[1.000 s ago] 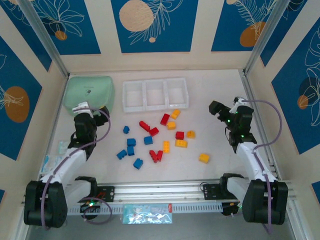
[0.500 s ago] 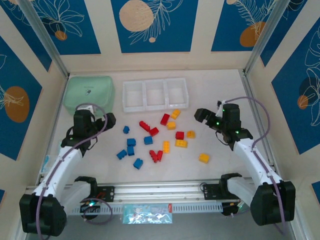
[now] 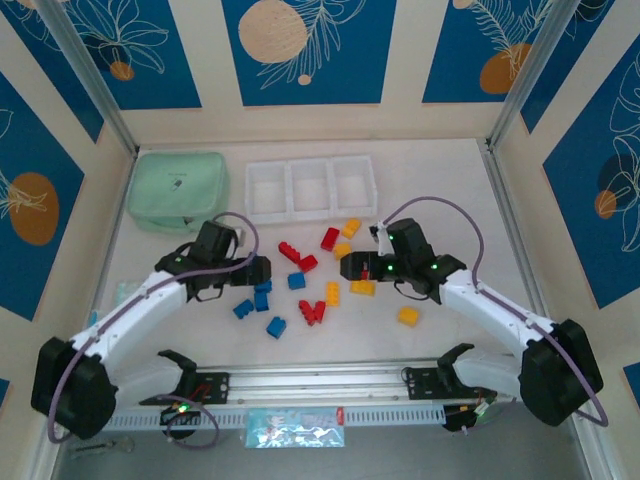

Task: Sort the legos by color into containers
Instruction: Pick up the lego from the center of the table.

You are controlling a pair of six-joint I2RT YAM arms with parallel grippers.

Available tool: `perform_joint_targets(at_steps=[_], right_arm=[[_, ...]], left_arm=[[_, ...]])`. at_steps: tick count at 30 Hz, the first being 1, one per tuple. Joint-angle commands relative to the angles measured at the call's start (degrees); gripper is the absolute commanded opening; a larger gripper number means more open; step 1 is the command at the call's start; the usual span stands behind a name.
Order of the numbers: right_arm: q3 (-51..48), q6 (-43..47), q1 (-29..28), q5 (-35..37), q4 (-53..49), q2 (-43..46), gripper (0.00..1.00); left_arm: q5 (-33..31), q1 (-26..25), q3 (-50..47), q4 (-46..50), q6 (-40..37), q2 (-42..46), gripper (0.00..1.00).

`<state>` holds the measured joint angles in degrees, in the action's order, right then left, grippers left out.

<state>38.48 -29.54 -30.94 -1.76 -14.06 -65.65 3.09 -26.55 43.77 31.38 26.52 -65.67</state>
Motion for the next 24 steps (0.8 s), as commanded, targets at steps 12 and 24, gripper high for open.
perform_joint_targets(at_steps=[12,24], right_arm=[[-2.39,10.09,-9.39,1.24,20.7,-8.79,0.99],[-4.15,15.38,-14.15,6.03,26.06,-9.9,0.99]], left_arm=[[-8.63,-0.54,8.55,-2.91,-6.01,-18.0,0.82],[-11.95,-0.34,14.29,-3.29,-6.06,-28.5,0.65]])
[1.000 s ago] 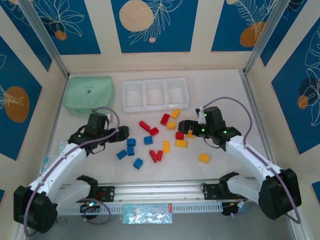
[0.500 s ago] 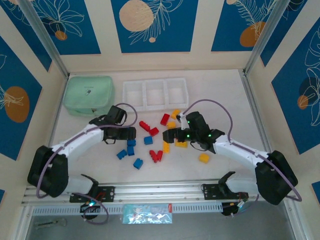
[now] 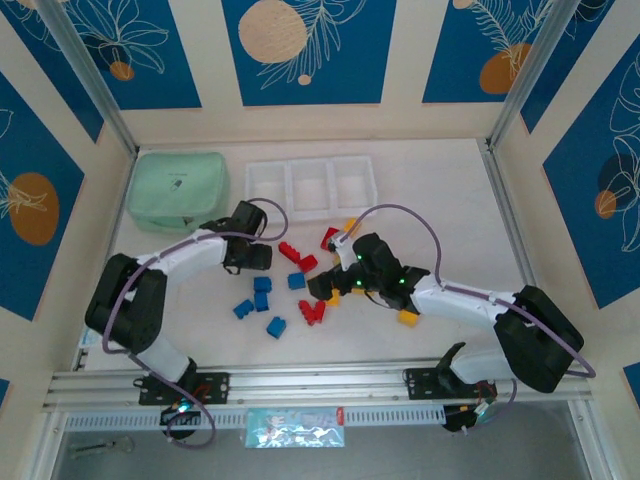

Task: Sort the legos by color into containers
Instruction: Pick up the lego from the center of the table, then place the lego in the container.

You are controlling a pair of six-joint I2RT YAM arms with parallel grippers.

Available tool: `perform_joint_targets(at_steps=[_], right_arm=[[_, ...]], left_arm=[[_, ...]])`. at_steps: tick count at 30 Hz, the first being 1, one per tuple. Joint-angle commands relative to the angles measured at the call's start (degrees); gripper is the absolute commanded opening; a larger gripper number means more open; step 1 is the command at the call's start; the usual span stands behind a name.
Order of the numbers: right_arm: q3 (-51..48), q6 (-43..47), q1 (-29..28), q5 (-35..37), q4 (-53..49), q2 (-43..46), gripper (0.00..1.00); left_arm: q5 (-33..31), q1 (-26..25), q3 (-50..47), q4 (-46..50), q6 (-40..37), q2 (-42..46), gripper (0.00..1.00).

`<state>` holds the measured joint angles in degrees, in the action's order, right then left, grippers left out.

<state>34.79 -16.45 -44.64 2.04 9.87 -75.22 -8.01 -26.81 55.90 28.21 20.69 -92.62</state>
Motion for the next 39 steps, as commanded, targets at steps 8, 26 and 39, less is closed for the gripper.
perform_joint_targets(at_steps=[8,26,39], right_arm=[[0.41,3.76,-2.58,3.8,2.11,-2.01,0.99],[0.47,-1.57,-0.42,3.46,0.05,0.77,0.99],[7.1,-9.63,8.13,-0.9,-8.43,4.23,0.99]], left_arm=[[-0.97,-0.09,2.05,-0.59,-0.08,-3.21,0.48],[-0.53,-0.09,3.43,1.24,-2.55,-0.62,0.25],[-2.55,0.96,19.91,0.09,-1.87,-4.53,0.26]])
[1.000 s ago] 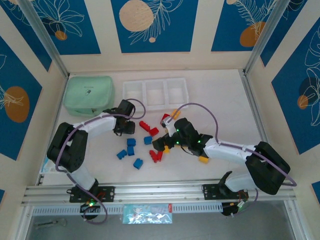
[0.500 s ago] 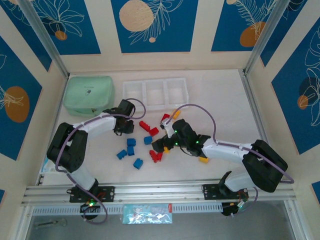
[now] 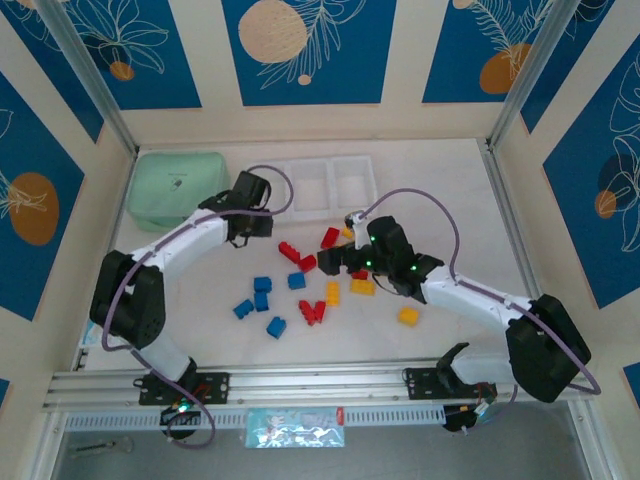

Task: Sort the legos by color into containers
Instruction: Place the lego in the container.

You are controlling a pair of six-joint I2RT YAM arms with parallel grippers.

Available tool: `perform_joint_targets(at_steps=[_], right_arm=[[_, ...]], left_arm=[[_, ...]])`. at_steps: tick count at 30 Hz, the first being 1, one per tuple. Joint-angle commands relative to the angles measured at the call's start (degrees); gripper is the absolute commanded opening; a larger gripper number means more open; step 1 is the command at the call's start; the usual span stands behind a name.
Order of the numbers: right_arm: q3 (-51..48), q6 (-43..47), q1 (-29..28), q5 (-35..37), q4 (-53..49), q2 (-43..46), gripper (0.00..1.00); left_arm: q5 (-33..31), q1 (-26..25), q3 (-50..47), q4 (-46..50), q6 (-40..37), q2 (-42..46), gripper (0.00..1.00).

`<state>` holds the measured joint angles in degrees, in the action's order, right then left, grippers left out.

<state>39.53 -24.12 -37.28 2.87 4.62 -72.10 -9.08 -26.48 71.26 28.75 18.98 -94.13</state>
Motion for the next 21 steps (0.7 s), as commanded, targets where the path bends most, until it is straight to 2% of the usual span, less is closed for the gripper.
perform_joint_targets(at_steps=[1,11,15,18,21], right_arm=[[3.24,-2.47,1.04,-1.5,-4.05,0.91,0.99],[6.61,-5.04,2.28,-3.2,-6.33,-0.89,0.99],[6.64,-4.98,2.38,-3.76,-6.86,-0.1,0.99],[6.61,-4.63,2.38,-4.27,-7.51,0.79,0.99],[6.84,-4.2,2.47,-4.62,-8.63,1.41,0.99]], left_arm=[[-1.85,0.79,6.51,-0.54,-0.24,-4.52,0.26],[-7.67,2.54,22.22,0.16,0.3,-19.35,0.27],[-7.66,3.18,24.96,0.81,0.46,-22.39,0.29],[-5.32,3.29,25.06,0.51,0.26,-22.44,0.42],[-3.5,3.36,25.06,0.69,0.18,-21.64,0.47]])
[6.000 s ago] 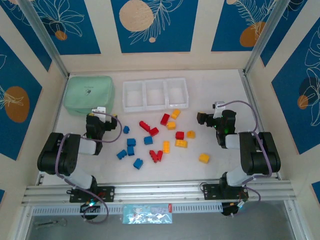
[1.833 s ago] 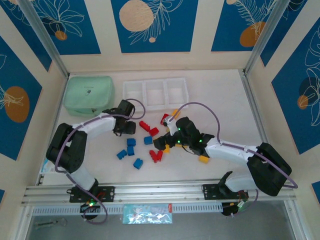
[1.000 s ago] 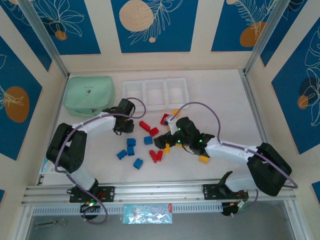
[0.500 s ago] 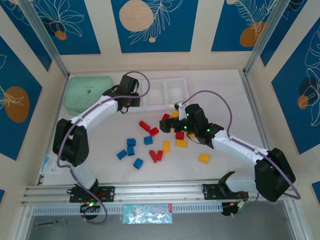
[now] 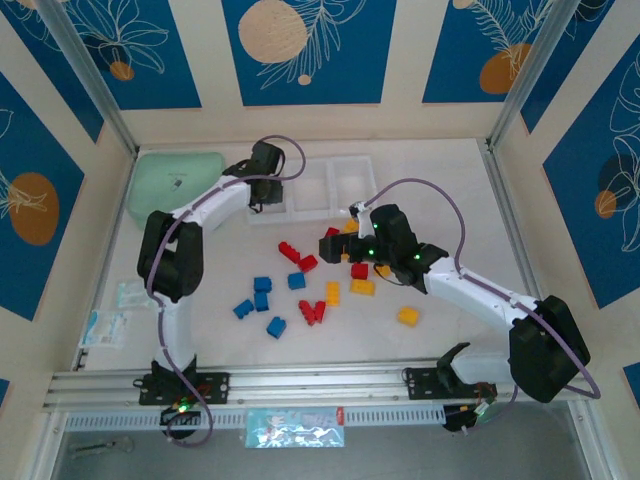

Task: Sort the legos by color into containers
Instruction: Place the lego in the container, then pick up the lego from the center of the table.

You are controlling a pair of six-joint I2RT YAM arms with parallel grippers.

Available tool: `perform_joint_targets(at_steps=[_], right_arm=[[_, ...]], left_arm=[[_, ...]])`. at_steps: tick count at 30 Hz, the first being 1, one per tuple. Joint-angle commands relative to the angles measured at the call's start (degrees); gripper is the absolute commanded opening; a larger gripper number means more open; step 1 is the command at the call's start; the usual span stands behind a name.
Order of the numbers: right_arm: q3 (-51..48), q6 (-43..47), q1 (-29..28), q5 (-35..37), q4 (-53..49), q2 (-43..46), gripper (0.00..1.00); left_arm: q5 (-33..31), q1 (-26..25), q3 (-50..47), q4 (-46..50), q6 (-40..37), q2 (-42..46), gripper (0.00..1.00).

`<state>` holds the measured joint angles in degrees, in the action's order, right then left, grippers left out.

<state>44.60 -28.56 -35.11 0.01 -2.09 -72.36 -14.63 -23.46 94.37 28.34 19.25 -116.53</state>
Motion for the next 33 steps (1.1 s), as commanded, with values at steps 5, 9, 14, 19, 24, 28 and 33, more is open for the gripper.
perform_joint_targets(at_steps=[5,9,14,19,24,28,33], right_arm=[[2.15,0.94,0.57,-1.86,-4.14,2.42,0.99],[2.53,0.98,0.53,-2.9,-6.31,2.51,0.99],[2.6,0.43,-0.54,-3.44,-8.62,1.89,0.99],[2.01,0.46,-3.16,-3.63,-8.78,0.74,0.99],[0.95,-0.4,-6.98,-2.62,-7.27,-1.14,0.99],[-1.46,-1.6,-9.4,-2.4,-4.11,-1.65,0.99],[-3.96,-2.76,-10.67,-2.54,-0.83,-3.13,0.99]], left_arm=[[5.28,0.3,0.29,2.97,0.03,4.81,0.52],[11.15,0.26,-6.5,1.42,2.11,11.38,0.55],[14.63,-0.6,-16.79,1.9,3.6,19.58,0.59],[15.53,-1.79,-27.67,2.68,6.39,28.27,0.62],[16.9,-3.4,-35.87,4.35,8.9,34.22,0.63],[16.92,-4.44,-40.5,5.91,10.62,37.03,0.64],[18.53,-5.91,-43.53,5.1,11.61,36.6,0.66]])
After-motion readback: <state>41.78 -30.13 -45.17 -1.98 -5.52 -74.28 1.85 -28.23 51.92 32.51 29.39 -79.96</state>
